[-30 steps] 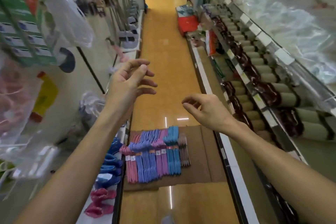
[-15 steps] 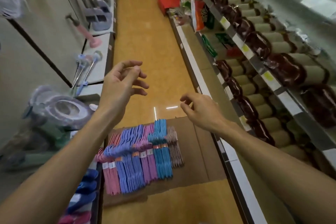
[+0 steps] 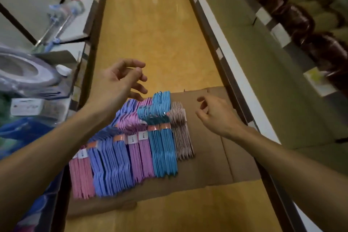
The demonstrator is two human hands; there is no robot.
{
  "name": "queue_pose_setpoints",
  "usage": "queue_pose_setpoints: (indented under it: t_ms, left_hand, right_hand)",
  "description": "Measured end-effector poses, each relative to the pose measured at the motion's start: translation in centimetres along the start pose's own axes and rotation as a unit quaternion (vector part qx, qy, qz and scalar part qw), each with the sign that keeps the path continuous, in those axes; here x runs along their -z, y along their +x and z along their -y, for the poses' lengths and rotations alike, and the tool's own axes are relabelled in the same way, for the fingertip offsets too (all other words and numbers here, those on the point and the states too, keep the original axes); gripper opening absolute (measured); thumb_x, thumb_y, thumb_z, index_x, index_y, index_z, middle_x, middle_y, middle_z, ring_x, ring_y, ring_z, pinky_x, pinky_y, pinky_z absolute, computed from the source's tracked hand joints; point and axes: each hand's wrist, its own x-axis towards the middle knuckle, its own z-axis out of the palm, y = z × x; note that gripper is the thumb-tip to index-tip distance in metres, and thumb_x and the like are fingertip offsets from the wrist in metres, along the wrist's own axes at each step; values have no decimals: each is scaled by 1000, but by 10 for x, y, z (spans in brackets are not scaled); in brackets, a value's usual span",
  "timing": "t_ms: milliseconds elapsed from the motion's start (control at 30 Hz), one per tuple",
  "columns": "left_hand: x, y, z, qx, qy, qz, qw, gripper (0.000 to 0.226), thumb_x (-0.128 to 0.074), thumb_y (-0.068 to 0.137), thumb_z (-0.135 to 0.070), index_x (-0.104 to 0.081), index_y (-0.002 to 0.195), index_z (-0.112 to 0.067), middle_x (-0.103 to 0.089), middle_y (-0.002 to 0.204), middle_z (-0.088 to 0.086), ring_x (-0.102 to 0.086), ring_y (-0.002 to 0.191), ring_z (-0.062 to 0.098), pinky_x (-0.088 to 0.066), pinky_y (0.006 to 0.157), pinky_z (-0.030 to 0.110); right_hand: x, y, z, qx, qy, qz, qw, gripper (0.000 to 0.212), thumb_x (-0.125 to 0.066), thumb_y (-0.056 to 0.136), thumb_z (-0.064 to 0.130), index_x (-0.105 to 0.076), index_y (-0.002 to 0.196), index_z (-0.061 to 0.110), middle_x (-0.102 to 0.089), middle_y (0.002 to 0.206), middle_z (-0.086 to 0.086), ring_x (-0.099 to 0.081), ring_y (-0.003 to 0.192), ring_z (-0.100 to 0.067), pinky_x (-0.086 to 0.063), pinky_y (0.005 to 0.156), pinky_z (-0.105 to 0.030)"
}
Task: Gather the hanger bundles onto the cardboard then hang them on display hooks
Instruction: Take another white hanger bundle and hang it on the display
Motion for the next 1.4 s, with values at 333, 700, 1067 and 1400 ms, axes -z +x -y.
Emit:
queue_pose_setpoints:
  t_ms: [333, 700, 1067, 1400]
  left_hand:
    - [-49, 53, 145, -61, 104, 34, 992, 20, -53, 101, -18, -60, 120, -13, -67, 95, 4, -70, 81, 19, -59, 75, 37]
    - [-93, 100, 238, -235, 511, 156, 812, 36, -53, 99, -36, -53, 129, -17, -65, 113, 3, -55, 97, 16, -43, 83, 30]
    - [-135, 113, 264, -277, 759, 184, 560, 51, -39, 99, -51, -48, 129, -10, -67, 121, 14, -54, 125, 28, -18, 121, 48]
    - [-170, 120, 258, -322, 709, 179, 601, 52, -41, 99, -49, -53, 128, -8, -65, 120, 15, -57, 116, 33, -37, 109, 43]
  right_hand:
    - [-139, 49, -98, -44, 20, 5, 999, 42, -59, 98, 32, -52, 137, 16, -63, 100, 4, -61, 92, -13, -56, 86, -38]
    - [-233, 74, -162, -115, 115, 65, 985, 57, -62, 95, 44, -49, 140, 13, -59, 129, -5, -56, 115, -20, -50, 98, -38]
    - [-281, 73, -154, -174, 303, 82, 933, 32, -62, 96, 37, -61, 121, 18, -71, 112, -2, -68, 102, -20, -56, 95, -45]
    - [-281, 65, -157, -213, 369, 24, 904, 73, -69, 88, 50, -34, 146, 23, -57, 137, -4, -60, 118, -22, -51, 99, -41]
